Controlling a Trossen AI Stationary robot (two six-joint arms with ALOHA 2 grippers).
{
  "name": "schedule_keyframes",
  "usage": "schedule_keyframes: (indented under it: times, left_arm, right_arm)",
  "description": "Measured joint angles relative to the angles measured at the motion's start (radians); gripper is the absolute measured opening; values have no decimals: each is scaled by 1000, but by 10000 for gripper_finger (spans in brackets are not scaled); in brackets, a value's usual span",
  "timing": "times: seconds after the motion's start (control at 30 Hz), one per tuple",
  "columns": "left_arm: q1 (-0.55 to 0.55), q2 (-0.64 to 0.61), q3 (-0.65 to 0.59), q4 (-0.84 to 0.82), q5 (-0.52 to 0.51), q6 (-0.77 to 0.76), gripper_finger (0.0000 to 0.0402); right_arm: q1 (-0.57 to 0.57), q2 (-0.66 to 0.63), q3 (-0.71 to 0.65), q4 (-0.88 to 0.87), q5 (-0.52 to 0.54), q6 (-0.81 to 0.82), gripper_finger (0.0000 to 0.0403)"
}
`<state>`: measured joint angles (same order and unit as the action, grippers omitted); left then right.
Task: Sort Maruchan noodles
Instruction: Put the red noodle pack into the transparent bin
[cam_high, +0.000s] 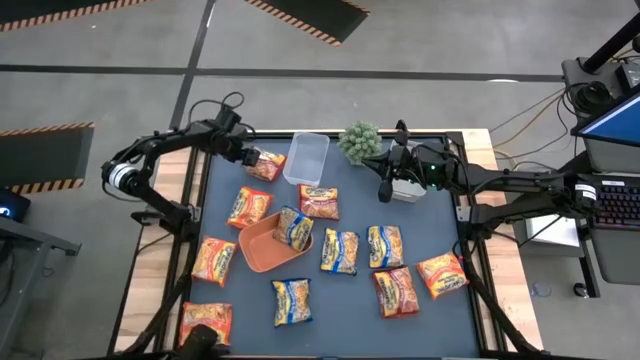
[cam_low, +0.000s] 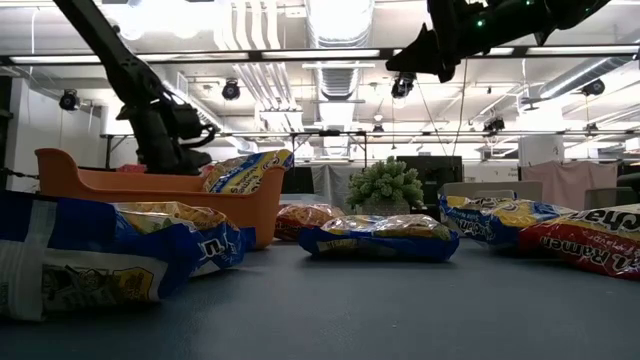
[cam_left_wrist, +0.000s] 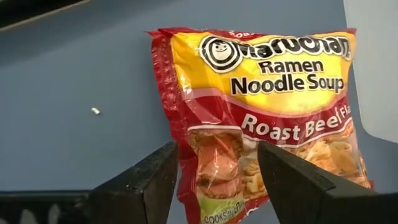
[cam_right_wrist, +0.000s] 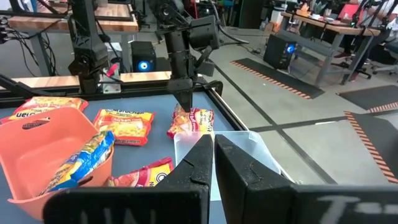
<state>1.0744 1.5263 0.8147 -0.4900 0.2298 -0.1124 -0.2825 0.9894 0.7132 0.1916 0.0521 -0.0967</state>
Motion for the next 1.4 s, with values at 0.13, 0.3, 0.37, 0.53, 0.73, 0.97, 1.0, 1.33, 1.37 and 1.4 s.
schedule_keyframes:
  times: [0.13,0.3,0.37,0.53,0.73,0.97,1.0,1.33,1.37,1.4]
  left_arm:
    - [0,-1,-28,30,5,-5,190]
    - [0,-3,-33,41,7,0,161]
    - [0,-3,-36,46,8,9,144]
    - [0,-4,-44,57,8,19,88]
    - [0,-4,-45,58,5,24,8]
    - [0,-46,-45,31,22,86,1]
    - [0,-60,-45,22,39,99,1]
    - [1,-129,-45,11,100,-55,50]
    - [1,-124,-45,12,102,-65,65]
    - [0,-119,-45,11,102,-73,82]
  right_arm:
    - [0,0,0,0,0,0,9]
    - [0,0,0,0,0,0,9]
    - [0,0,0,0,0,0,9]
    - [0,0,0,0,0,0,9]
    - [0,0,0,0,0,0,9]
    - [0,0,0,0,0,0,9]
    - [0,0,0,0,0,0,9]
    - [0,0,0,0,0,-1,9]
    - [0,0,0,0,0,-1,9]
    - [0,0,0,0,0,-1,9]
